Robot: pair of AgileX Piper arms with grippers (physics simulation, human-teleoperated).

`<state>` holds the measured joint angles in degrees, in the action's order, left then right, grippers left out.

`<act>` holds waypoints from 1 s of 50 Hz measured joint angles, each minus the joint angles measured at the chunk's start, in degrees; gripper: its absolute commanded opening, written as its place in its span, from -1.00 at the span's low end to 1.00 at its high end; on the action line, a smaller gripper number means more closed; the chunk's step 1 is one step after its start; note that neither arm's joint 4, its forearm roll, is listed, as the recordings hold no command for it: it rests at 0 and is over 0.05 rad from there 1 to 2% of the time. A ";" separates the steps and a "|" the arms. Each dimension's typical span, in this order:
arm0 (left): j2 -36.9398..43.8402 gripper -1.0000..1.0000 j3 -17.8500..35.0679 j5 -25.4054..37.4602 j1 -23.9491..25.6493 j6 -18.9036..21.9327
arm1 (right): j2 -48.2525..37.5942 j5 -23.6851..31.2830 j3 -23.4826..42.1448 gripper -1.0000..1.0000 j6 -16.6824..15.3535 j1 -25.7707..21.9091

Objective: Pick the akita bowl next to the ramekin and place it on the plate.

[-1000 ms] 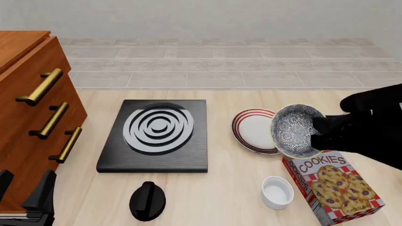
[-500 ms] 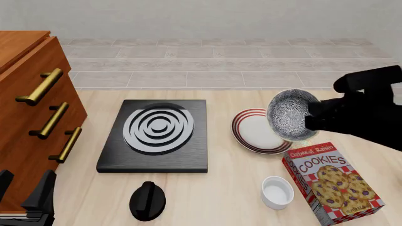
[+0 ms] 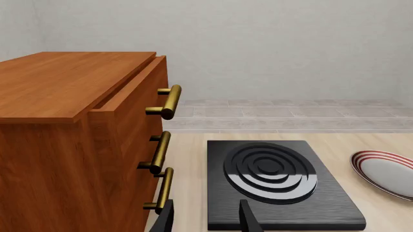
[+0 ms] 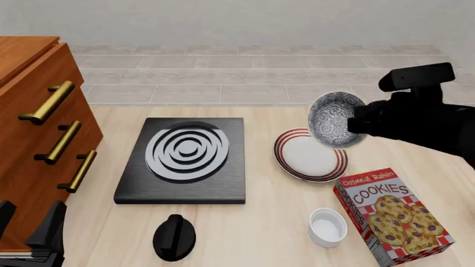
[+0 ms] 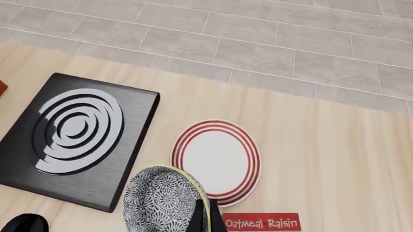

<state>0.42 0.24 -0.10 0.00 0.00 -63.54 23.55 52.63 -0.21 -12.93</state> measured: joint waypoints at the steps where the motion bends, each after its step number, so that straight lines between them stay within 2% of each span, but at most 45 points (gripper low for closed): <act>1: 0.00 1.00 0.00 0.00 0.00 0.00 | -0.27 -0.17 0.16 -1.00 0.07 0.02; 50: 0.00 1.00 0.00 0.00 0.00 0.00 | -11.68 -10.53 4.84 -1.00 4.28 2.54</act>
<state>0.42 0.24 -0.10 0.00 0.00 -75.22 13.02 57.47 4.07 -10.39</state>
